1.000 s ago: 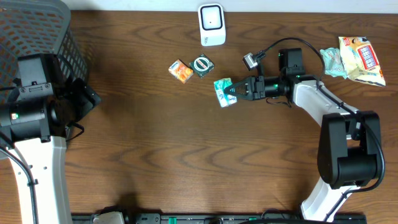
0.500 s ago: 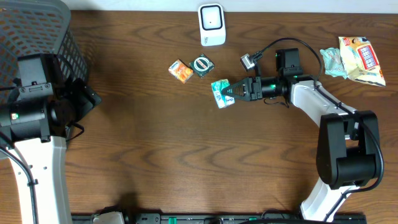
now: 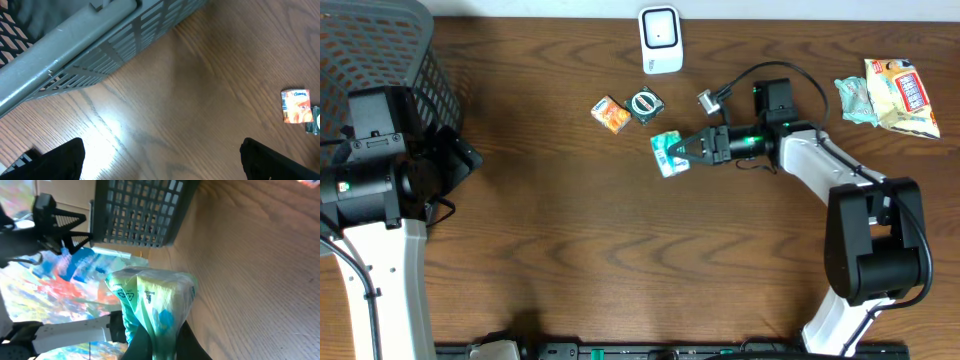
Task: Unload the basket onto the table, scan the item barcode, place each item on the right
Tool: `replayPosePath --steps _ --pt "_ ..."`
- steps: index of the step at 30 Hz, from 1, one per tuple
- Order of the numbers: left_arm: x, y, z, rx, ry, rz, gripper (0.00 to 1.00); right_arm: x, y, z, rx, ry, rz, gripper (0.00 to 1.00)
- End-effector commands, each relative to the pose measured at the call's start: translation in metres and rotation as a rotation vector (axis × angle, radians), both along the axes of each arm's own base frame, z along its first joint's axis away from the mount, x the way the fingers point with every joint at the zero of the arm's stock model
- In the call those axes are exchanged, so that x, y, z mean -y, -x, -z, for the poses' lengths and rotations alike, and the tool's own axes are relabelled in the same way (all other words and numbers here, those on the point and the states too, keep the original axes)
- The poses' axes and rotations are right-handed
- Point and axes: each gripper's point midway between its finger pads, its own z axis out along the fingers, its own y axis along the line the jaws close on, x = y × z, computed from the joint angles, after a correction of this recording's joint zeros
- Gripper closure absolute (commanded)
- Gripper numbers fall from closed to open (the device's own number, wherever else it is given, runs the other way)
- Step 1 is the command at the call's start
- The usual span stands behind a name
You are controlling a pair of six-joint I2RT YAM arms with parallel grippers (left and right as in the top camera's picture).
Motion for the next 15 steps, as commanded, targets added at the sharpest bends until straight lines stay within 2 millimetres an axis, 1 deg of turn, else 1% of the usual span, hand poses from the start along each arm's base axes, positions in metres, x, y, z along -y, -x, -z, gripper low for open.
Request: replayPosePath --steps 1,5,7,11,15 --pt "-0.001 0.0 -0.001 0.003 0.001 -0.013 0.02 -0.005 0.002 -0.004 0.015 0.02 0.001 0.99" --pt "-0.001 0.0 -0.001 0.003 0.001 -0.013 0.02 -0.006 0.001 0.0 0.02 0.046 0.012 0.99" --pt "-0.001 0.0 -0.001 0.003 0.001 -0.013 0.02 -0.006 -0.004 0.009 0.013 0.098 0.043 0.99" --pt "-0.001 0.0 -0.001 0.003 0.001 -0.013 0.02 -0.004 -0.011 0.038 -0.021 0.27 0.123 0.99" --pt "-0.001 0.0 -0.001 0.003 0.001 -0.013 0.02 -0.001 -0.013 0.068 -0.035 0.455 0.188 0.99"
